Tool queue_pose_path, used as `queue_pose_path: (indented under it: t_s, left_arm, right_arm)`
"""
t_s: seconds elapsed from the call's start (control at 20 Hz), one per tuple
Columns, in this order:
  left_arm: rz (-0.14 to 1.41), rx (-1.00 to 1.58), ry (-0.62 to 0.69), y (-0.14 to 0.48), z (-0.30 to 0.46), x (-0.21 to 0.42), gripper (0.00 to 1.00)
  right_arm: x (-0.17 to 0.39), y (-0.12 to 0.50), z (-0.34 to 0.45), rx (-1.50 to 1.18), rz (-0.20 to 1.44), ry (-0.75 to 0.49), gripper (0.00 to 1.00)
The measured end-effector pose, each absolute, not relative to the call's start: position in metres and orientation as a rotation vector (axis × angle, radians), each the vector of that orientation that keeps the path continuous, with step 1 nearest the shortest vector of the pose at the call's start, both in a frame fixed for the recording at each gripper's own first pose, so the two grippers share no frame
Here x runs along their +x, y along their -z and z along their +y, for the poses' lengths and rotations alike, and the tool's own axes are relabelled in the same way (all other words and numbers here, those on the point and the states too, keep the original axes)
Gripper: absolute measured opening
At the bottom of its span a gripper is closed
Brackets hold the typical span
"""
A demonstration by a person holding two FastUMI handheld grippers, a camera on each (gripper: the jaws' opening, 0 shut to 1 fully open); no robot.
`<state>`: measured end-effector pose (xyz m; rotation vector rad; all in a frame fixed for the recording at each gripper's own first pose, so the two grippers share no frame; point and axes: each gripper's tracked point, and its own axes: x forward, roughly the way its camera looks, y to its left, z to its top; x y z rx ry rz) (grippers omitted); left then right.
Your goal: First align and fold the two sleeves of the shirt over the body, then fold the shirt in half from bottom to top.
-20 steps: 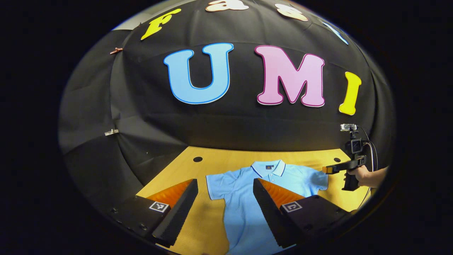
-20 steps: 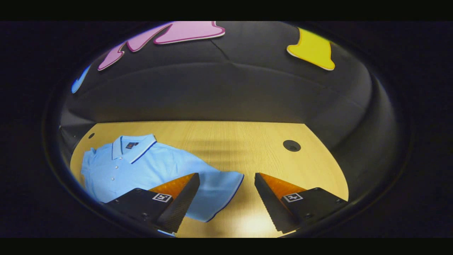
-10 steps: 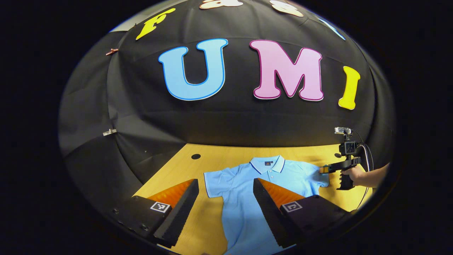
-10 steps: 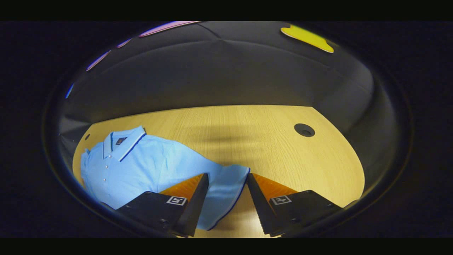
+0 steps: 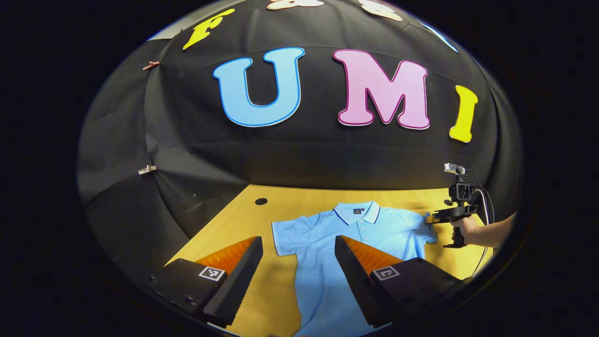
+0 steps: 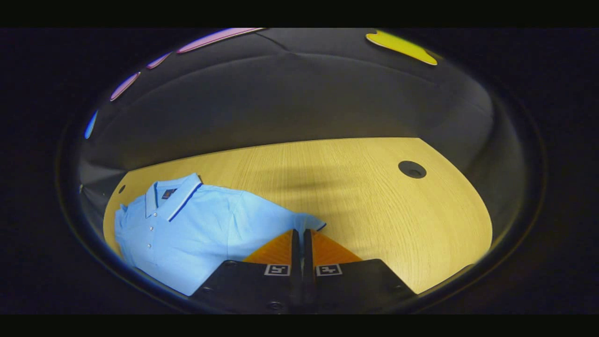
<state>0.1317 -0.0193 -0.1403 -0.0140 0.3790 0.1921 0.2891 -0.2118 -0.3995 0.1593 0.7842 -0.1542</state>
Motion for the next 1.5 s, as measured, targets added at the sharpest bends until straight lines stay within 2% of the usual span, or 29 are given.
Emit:
queue_pose_path:
  t_s: [0.05, 0.1, 0.2, 0.35, 0.4, 0.45, 0.7, 0.75, 0.9, 0.95, 1.0, 1.1, 1.15, 1.2, 1.25, 1.35, 1.45, 1.5]
  left_arm:
    - [0.378, -0.018, -0.197, 0.142, -0.017, 0.129, 0.99]
    - [0.378, -0.026, -0.2, 0.143, -0.016, 0.128, 0.99]
    - [0.378, -0.052, -0.2, 0.15, -0.013, 0.122, 0.99]
    - [0.387, -0.053, -0.192, 0.155, -0.006, 0.115, 0.99]
    - [0.385, -0.051, -0.194, 0.157, -0.001, 0.112, 0.99]
    - [0.382, -0.059, -0.197, 0.158, 0.005, 0.109, 0.99]
    - [0.392, -0.111, -0.249, 0.169, 0.043, 0.085, 0.99]
    - [0.392, -0.114, -0.266, 0.17, 0.052, 0.078, 0.99]
    - [0.395, -0.121, -0.301, 0.175, 0.073, 0.062, 0.99]
    - [0.397, -0.125, -0.311, 0.176, 0.079, 0.058, 0.99]
    - [0.4, -0.132, -0.32, 0.178, 0.087, 0.053, 0.99]
    - [0.407, -0.143, -0.329, 0.183, 0.097, 0.051, 1.0]
    - [0.407, -0.15, -0.328, 0.184, 0.099, 0.053, 1.0]
    - [0.406, -0.157, -0.322, 0.185, 0.099, 0.057, 1.0]
    - [0.404, -0.166, -0.313, 0.186, 0.098, 0.063, 1.0]
    - [0.402, -0.175, -0.288, 0.189, 0.094, 0.08, 1.0]
    - [0.393, -0.179, -0.26, 0.191, 0.089, 0.104, 1.0]
    - [0.392, -0.183, -0.245, 0.194, 0.086, 0.118, 1.0]
  right_arm:
    - [0.29, 0.394, -0.211, 0.135, 0.772, 0.152, 0.0]
    - [0.291, 0.385, -0.211, 0.102, 0.755, 0.15, 0.05]
    - [0.293, 0.362, -0.2, 0.039, 0.723, 0.135, 0.0]
    - [0.297, 0.333, -0.179, -0.015, 0.684, 0.128, 0.0]
    - [0.299, 0.326, -0.17, -0.031, 0.678, 0.12, 0.05]
    - [0.301, 0.319, -0.159, -0.056, 0.67, 0.115, 0.05]
    - [0.311, 0.305, -0.067, -0.13, 0.663, 0.041, 0.05]
    - [0.312, 0.306, -0.05, -0.149, 0.663, 0.025, 0.1]
    - [0.308, 0.317, 0.017, -0.193, 0.679, -0.071, 0.12]
    - [0.304, 0.321, 0.037, -0.193, 0.692, -0.104, 0.04]
    - [0.299, 0.325, 0.056, -0.182, 0.701, -0.137, 0.1]
    - [0.28, 0.326, 0.106, -0.107, 0.708, -0.237, 0.3]
    - [0.273, 0.324, 0.115, -0.093, 0.706, -0.261, 0.45]
    - [0.266, 0.324, 0.115, -0.093, 0.702, -0.271, 0.5]
    - [0.257, 0.319, 0.113, -0.091, 0.698, -0.281, 0.67]
    - [0.239, 0.309, 0.1, -0.085, 0.69, -0.267, 0.86]
    - [0.224, 0.297, 0.078, -0.088, 0.67, -0.243, 0.96]
    - [0.216, 0.29, 0.065, -0.093, 0.663, -0.23, 0.98]
